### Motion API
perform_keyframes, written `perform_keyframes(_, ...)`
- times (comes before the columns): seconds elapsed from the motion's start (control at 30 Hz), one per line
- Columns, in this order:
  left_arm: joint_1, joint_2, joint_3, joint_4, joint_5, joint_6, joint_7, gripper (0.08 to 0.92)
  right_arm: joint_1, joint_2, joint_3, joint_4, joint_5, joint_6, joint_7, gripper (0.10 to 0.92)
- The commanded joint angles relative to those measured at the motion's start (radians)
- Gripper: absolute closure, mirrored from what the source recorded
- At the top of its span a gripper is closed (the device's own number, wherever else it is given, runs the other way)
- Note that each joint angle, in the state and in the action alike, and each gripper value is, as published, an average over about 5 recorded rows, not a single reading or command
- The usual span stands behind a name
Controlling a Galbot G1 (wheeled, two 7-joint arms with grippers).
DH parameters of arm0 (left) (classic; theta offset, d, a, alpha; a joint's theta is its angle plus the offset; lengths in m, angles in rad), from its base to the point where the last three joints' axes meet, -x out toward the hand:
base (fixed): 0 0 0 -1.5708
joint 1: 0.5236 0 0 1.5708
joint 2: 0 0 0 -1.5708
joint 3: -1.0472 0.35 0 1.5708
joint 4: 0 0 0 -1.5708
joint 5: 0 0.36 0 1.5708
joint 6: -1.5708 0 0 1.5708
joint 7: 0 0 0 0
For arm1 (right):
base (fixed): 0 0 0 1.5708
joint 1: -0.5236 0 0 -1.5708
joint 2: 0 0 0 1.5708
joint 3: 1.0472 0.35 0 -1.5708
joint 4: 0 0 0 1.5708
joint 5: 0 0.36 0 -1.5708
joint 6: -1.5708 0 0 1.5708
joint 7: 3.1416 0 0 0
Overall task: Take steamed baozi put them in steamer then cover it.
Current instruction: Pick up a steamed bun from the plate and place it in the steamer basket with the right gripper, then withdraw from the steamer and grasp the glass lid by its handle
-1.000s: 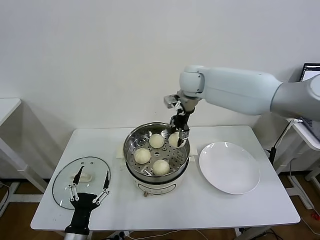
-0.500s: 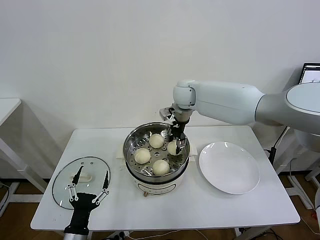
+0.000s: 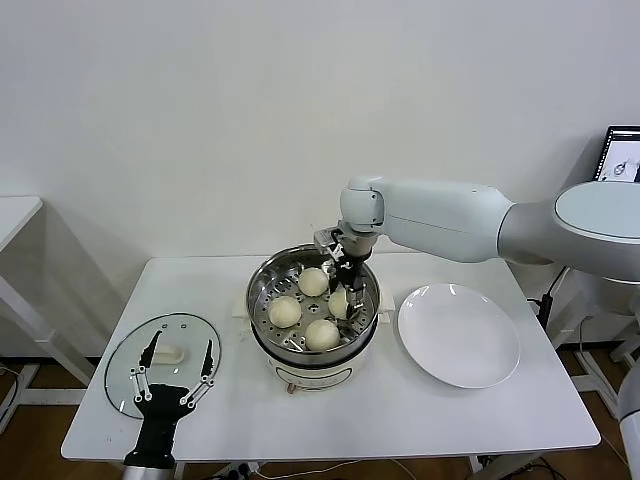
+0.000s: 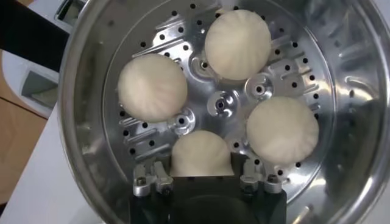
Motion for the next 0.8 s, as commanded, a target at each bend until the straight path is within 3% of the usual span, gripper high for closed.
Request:
perform_keyframes(0.03, -0.002, 0.001, -0.002, -0.006, 0.007, 0.010, -0.007, 0.177, 0.020, -0.082, 0.088, 0.073, -0.039, 0.015, -0.003, 0.219)
perform_keyframes(0.2, -0.019, 0.003, -0.009, 0.007, 0.037, 0.012, -0.013, 0.177, 0.043, -0.229, 0.265, 0.170, -0.063, 0.043, 0.003, 0.204)
perform_keyframes(0.27, -0.032, 0.007, -0.017, 0.022, 0.075, 0.018, -0.023, 0.177, 0.048, -0.311, 0.324, 0.218, -0.046, 0.076, 0.083, 0.203)
perform_keyframes(0.33, -0.049, 0.009, -0.027, 0.040, 0.128, 0.027, -0.038, 0.177, 0.041, -0.390, 0.356, 0.261, -0.018, 0.118, 0.231, 0.203)
perform_keyframes(0.57, -0.126, 0.034, -0.066, 0.115, 0.318, 0.145, -0.102, 0.177, -0.185, -0.640, 0.452, 0.421, 0.042, 0.275, 1.103, 0.203)
perform_keyframes(0.67, -0.157, 0.053, -0.071, 0.142, 0.396, 0.208, -0.146, 0.177, -0.436, -0.693, 0.670, 0.448, 0.053, 0.313, 1.328, 0.203)
perform_keyframes(0.8, -0.179, 0.077, -0.079, 0.164, 0.465, 0.243, -0.153, 0.177, -0.834, -0.705, 1.023, 0.453, 0.051, 0.351, 1.428, 0.203)
